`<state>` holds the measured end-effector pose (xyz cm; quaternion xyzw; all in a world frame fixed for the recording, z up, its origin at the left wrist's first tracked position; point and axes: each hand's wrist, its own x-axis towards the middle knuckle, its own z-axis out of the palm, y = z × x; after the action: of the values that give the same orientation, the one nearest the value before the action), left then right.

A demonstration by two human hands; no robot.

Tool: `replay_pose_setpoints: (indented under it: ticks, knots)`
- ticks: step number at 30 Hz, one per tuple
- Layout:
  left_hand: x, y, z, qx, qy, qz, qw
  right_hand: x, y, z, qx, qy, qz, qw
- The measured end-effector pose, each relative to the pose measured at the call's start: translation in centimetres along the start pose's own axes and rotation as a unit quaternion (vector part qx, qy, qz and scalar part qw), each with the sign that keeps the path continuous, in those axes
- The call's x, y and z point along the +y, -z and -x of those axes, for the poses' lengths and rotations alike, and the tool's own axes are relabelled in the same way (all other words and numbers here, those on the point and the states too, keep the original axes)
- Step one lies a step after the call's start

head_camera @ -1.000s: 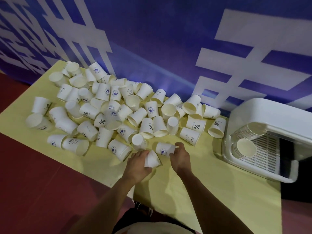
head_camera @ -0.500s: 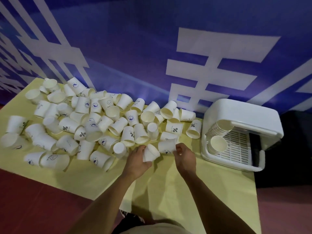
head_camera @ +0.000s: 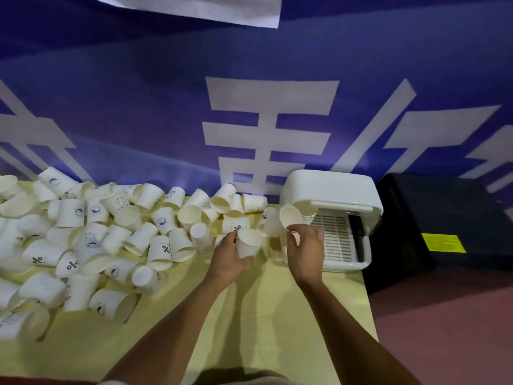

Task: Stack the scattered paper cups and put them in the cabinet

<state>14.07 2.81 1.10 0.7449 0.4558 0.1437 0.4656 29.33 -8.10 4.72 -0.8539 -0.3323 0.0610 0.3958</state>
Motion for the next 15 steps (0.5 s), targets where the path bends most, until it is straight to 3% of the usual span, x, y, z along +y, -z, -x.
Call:
replay_pose_setpoints:
  ticks: [6,15]
  knots:
    - [2.4,-2.8,-1.2,-0.035,-0.003,0.013,0.999,3.8,2.4,-0.6,0.033,0.002,0.076,0.997]
    - [5.1,-4.7,-2.9,-0.035,-0.019,0.016,0.999,6.7,1.9,-1.4,-0.031,0.003,0.115,0.993]
